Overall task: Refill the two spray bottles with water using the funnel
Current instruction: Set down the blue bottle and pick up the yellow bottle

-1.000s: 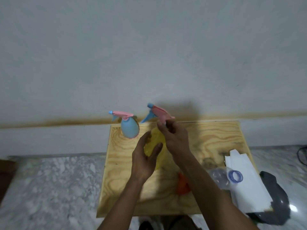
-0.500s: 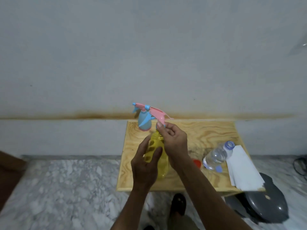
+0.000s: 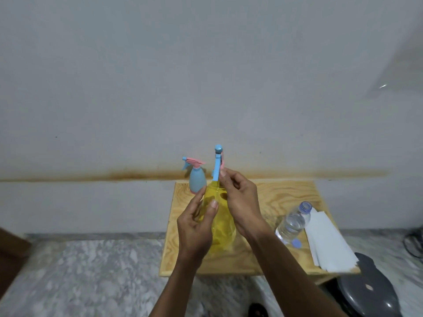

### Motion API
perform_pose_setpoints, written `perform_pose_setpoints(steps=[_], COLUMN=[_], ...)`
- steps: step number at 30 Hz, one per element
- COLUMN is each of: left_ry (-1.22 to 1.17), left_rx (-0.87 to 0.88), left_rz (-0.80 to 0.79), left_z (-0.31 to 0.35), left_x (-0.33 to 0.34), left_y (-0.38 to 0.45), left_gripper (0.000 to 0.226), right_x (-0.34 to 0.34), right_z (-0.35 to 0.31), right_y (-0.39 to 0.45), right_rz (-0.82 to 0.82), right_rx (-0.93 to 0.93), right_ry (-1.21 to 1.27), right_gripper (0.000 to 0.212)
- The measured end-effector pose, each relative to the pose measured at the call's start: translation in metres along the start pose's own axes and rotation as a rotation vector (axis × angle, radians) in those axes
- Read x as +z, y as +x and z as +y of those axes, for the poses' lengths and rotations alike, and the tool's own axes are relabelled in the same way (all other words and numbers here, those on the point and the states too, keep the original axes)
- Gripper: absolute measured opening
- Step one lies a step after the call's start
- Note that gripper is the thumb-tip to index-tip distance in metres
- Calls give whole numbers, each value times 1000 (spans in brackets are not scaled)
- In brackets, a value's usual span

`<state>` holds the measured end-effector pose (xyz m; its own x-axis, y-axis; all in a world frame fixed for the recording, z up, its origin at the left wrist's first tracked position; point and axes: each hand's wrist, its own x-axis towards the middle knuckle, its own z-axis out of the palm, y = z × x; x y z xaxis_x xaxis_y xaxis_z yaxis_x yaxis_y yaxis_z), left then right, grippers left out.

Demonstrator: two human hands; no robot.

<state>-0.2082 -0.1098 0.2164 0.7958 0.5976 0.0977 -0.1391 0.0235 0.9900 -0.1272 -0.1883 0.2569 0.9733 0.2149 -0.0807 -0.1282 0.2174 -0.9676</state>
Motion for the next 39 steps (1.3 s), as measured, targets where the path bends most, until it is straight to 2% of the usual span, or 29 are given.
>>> perform_pose_setpoints(steps=[7,11,16,20,25,29,39], left_ry=[38,37,22,46,76,103,165], left_rx=[8,20,22,19,29,27,51], left_rz=[-33,-31,-31,-53,-63,-66,-77], left_z=[0,0,0,0,-1,-2,-13], left_x=[5,4,2,1,0,-3,-12], left_y=[-5,-1,1,1,5,8,9], left_gripper=[41,43,40,43,52,59,57], right_x=[-4,0,2,4,3,2,4], right_z=[1,1,-1,-5,-4,-5,-4], right_y=[-8,-6,-4,-4,1,4,8], right_rz=[48,27,40,35,15,8,23], right_rx=[-45,-55,14,-12,-19,2,-9], right_ry=[41,-2,62,56,19,-12,-102], right_gripper=[25,16,26,29,21,23,23])
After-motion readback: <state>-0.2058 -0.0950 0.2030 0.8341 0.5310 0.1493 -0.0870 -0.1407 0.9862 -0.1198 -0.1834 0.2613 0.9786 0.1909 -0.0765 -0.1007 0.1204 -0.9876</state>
